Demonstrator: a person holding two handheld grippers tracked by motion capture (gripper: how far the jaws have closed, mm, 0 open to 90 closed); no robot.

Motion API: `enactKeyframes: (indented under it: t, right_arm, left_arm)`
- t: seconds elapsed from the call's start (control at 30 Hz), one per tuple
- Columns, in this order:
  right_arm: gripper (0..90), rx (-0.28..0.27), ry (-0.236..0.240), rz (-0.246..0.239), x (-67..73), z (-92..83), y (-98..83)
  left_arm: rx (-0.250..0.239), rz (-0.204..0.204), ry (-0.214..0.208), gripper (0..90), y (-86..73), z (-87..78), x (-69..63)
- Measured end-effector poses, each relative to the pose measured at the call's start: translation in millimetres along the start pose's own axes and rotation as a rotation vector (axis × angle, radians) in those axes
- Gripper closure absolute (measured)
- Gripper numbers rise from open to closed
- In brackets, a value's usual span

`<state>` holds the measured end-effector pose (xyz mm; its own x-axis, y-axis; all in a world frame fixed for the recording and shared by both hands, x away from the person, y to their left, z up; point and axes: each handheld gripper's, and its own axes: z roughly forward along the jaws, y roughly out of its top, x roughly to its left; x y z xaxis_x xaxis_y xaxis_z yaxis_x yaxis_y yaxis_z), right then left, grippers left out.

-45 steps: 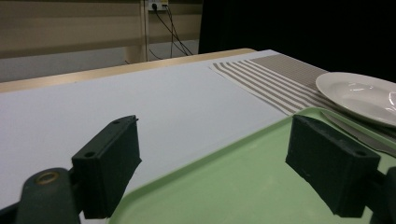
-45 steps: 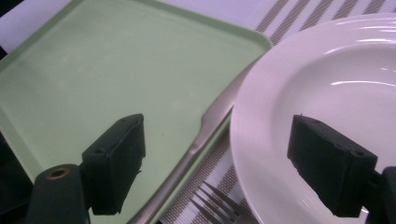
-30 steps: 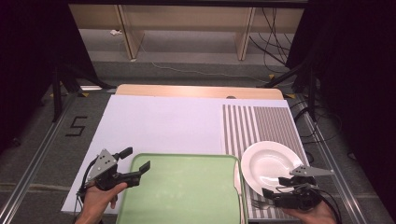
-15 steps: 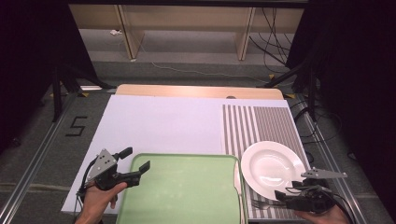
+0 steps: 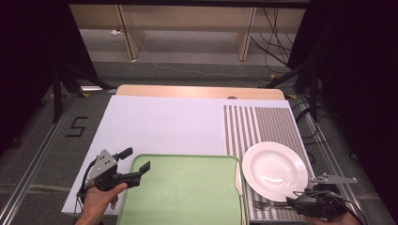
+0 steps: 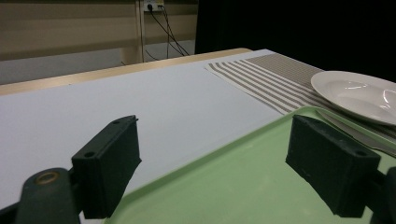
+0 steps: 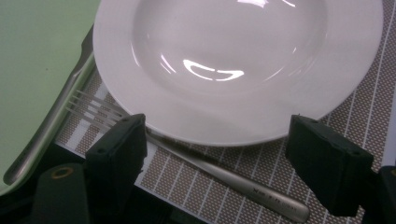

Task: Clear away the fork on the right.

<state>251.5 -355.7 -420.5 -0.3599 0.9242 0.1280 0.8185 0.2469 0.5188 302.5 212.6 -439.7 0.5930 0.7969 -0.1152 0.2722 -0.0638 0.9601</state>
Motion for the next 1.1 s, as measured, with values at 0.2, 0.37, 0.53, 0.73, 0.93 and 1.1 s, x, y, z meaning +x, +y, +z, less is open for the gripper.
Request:
enactKeyframes:
  t: [0.2,0.37,0.53,0.73,0.93,1.1]
  right_arm:
    - [21.7,0.061,-0.018,0.028,1.8,1.2,-4.3]
    - [22.1,0.105,-0.017,0.030,1.9,5.4,-6.2]
    - [22.5,0.090,-0.006,-0.022,-4.8,12.6,-10.2]
    - [23.8,0.152,0.000,-0.019,-4.5,20.7,-8.9]
    - [26.1,0.196,0.005,-0.041,-3.5,27.1,-4.1]
    - [27.3,0.220,0.022,-0.031,-2.2,31.4,-2.6]
  left_arm:
    - [-0.002,-0.001,0.004,16.4,0.1,-0.3,0.6]
    - [-0.002,0.000,0.003,16.5,0.1,-0.2,0.2]
    - [-0.001,-0.001,0.003,16.4,0.1,-0.2,0.4]
    - [0.000,0.001,0.003,16.5,0.0,0.3,0.2]
    - [0.002,-0.001,0.004,16.4,-0.1,0.6,0.5]
    - [-0.005,-0.003,-0.002,16.4,-0.3,1.1,0.7]
